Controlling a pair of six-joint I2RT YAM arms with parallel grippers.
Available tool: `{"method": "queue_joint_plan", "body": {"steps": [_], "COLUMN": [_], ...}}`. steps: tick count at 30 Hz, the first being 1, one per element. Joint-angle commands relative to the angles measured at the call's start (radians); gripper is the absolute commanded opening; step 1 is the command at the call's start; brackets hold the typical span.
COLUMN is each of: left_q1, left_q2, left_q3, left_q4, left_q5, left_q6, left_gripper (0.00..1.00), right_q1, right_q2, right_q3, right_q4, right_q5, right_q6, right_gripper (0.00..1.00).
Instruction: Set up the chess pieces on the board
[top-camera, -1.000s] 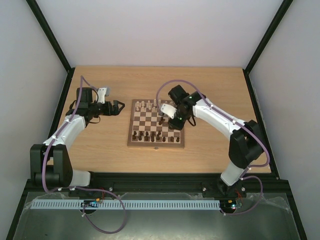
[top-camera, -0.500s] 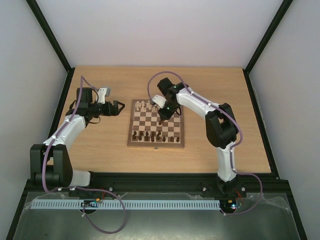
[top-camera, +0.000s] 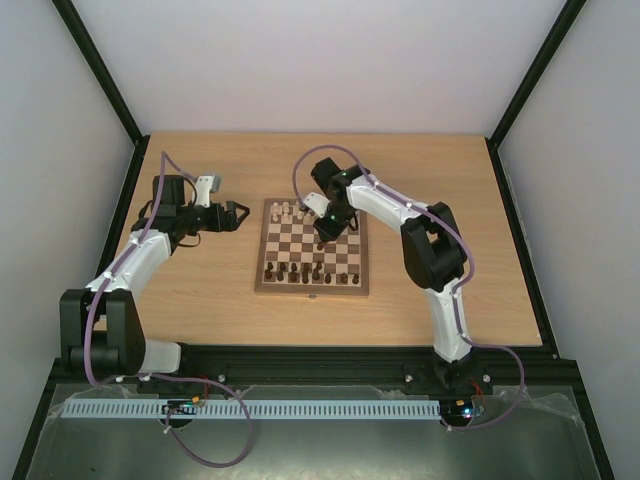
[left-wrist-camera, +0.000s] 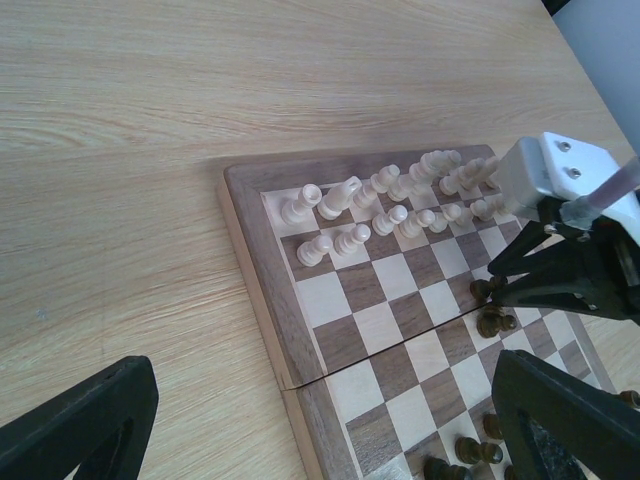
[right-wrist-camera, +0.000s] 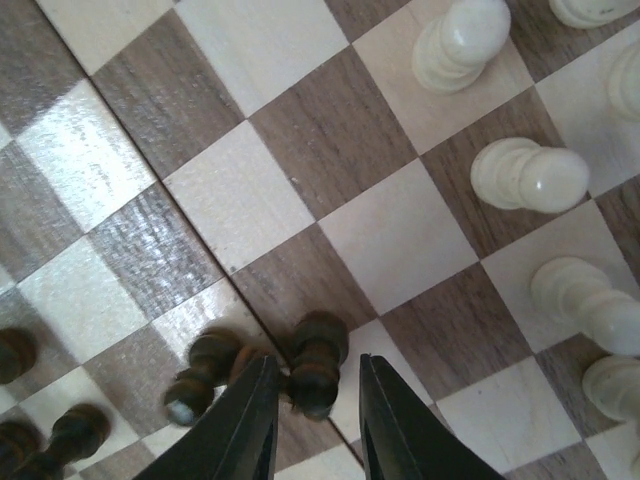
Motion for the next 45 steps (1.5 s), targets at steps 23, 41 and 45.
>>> {"method": "queue_joint_plan", "body": {"steps": [23,41,45], "left_q1": [-0.038,-0.055,-0.07], "left_q2": [0.051,0.066,0.057], "left_q3": [0.078,0.094,0.097], "left_q4": [-0.063,-0.041,-0.049], "left_q5": [-0.004,0.007,-0.001], "left_q6": [0.088,0.054,0.065], "left_gripper": [0.93,0.93,0.94], "right_q1": [-0.037,-0.036,-0.025], "right_q2": [-0.164,-0.333,-0.324], "right_q3": [-0.082,-0.418,-0.465], "right_q4": [-0.05,-0.057,-0.031], "right_q5": [0.087,-0.005,0.022], "right_q6": [0.01,-0.178,-0.185], "right_gripper": [0.06,0.08,0.09]}}
